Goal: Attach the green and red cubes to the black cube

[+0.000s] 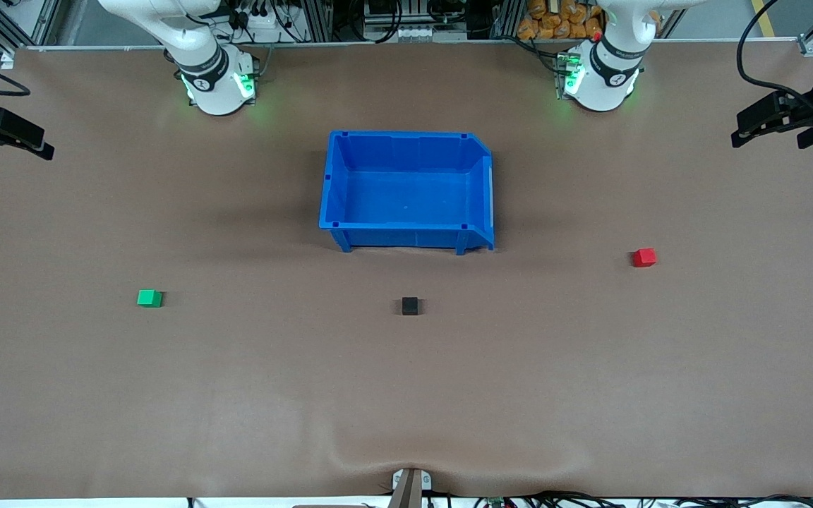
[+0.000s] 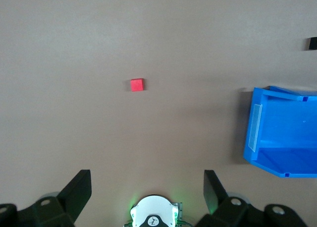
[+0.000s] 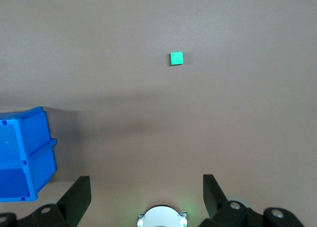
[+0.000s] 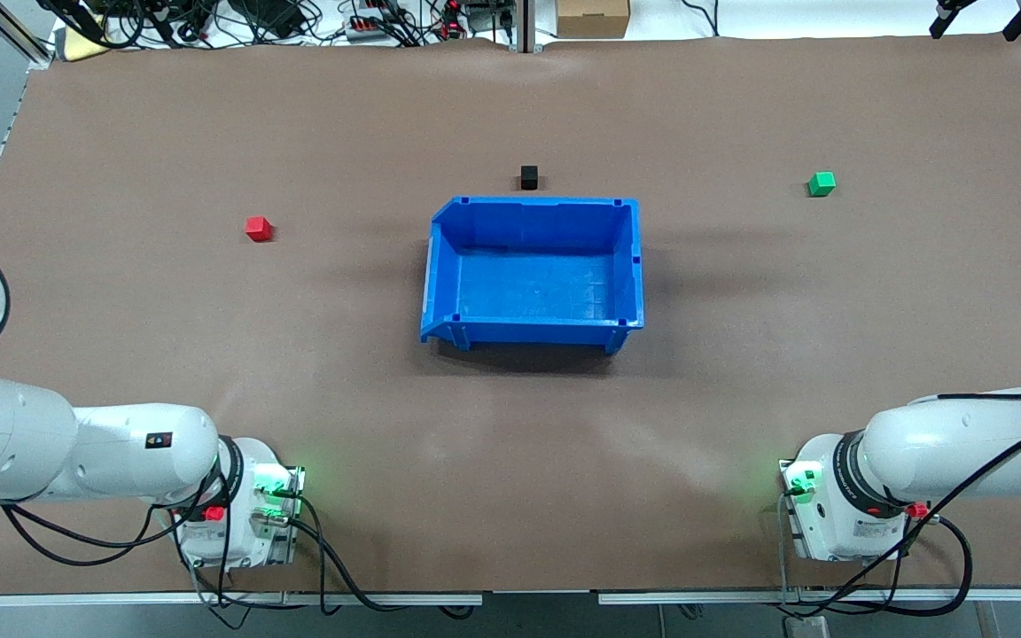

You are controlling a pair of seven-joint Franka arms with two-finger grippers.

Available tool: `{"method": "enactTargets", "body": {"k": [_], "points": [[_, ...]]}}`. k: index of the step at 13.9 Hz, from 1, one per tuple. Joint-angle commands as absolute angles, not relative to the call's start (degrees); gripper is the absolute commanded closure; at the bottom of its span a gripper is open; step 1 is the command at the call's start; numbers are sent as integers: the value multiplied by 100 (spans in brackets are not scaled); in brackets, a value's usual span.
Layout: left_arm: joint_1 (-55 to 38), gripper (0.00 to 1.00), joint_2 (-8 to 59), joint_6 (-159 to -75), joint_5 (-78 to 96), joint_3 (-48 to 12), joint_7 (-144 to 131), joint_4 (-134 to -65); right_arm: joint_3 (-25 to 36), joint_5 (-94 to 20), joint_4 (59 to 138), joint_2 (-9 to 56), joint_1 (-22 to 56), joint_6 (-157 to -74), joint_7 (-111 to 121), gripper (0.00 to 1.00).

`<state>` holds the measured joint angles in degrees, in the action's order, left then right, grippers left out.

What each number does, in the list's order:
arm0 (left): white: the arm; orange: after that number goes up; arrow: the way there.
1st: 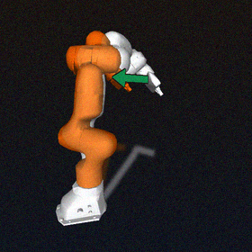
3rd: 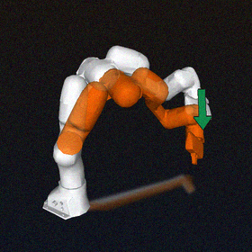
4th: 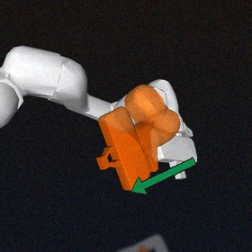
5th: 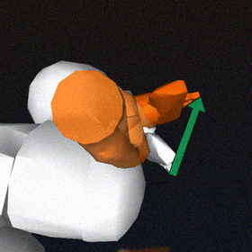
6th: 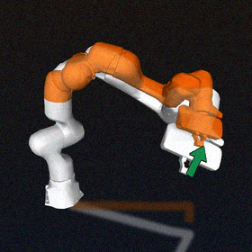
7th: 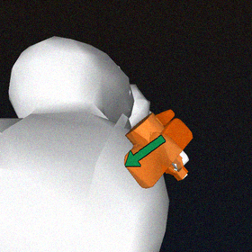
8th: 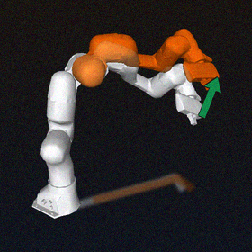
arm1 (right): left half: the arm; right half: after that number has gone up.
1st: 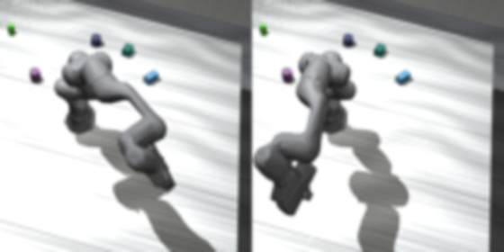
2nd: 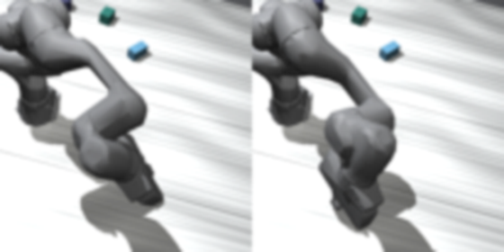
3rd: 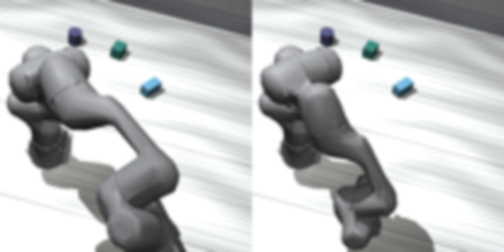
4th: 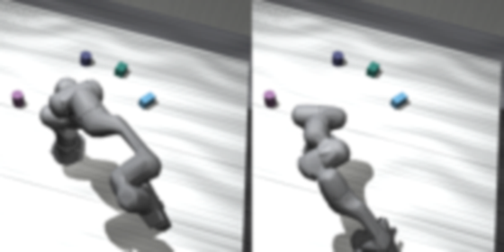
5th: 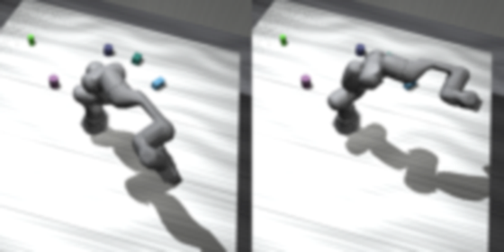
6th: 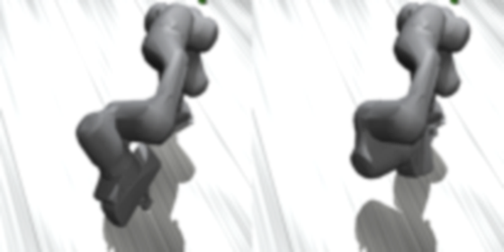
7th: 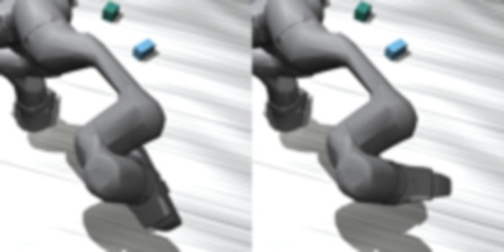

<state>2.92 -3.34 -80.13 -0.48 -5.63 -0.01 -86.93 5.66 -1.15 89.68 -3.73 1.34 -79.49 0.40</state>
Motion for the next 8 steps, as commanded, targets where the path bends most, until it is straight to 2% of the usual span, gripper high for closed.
{"method": "enactTargets", "body": {"k": [1,8], "points": [[325,0,-290,-7989,-79,-571,35,-8543,580,-132,8886,-343,158,-7928,-9,0],[290,0,-97,-7989,-317,-580,-44,-8332,580,-132,8895,-334,158,-7928,-9,0]]}}
